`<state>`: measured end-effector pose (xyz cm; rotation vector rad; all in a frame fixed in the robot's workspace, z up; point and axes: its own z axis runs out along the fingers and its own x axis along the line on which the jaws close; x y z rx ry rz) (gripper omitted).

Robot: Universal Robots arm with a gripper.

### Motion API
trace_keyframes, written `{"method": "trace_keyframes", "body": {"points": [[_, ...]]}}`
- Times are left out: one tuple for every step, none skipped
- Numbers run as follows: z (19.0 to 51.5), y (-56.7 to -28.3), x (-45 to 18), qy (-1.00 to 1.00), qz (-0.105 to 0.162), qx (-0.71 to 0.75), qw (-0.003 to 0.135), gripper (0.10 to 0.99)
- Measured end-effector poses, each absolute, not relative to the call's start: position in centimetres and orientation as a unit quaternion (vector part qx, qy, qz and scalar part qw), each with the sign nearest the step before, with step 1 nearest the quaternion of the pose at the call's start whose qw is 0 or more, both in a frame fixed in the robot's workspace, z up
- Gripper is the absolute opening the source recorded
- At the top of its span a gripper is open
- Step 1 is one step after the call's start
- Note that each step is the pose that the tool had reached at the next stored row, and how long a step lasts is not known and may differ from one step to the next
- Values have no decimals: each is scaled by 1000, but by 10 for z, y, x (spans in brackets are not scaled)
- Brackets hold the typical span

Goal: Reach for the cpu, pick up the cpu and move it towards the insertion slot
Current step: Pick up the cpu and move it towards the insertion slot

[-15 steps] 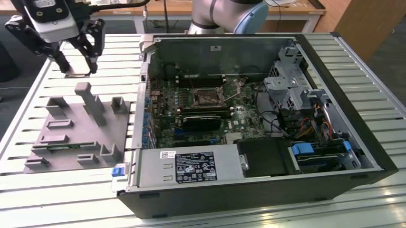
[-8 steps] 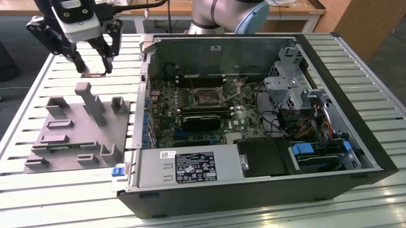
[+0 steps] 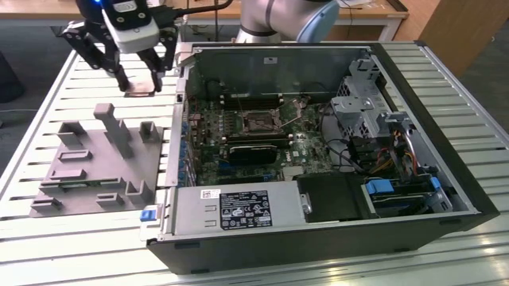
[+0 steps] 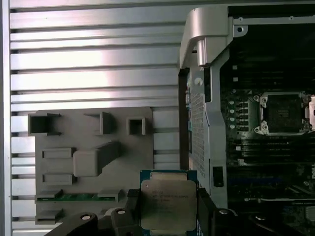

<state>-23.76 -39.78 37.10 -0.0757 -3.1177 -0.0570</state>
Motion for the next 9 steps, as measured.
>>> {"method": "trace_keyframes", "body": {"points": [[371,-398,-234,-999,-18,-24,11,545],[371,-398,-230,-999,-18,-24,11,545],[370,-398,-226,-999,-18,-24,11,545],[370,-398,-221,-999,-18,-24,11,545],[370,-398,-217,-999,-18,-24,11,545],[370,-397,-213,-999,-18,-24,11,545],[369,-397,-209,-999,-18,-24,11,545],[369,-397,-205,-999,-18,-24,11,545],[369,-397,-200,-999,-18,-24,11,545]]}}
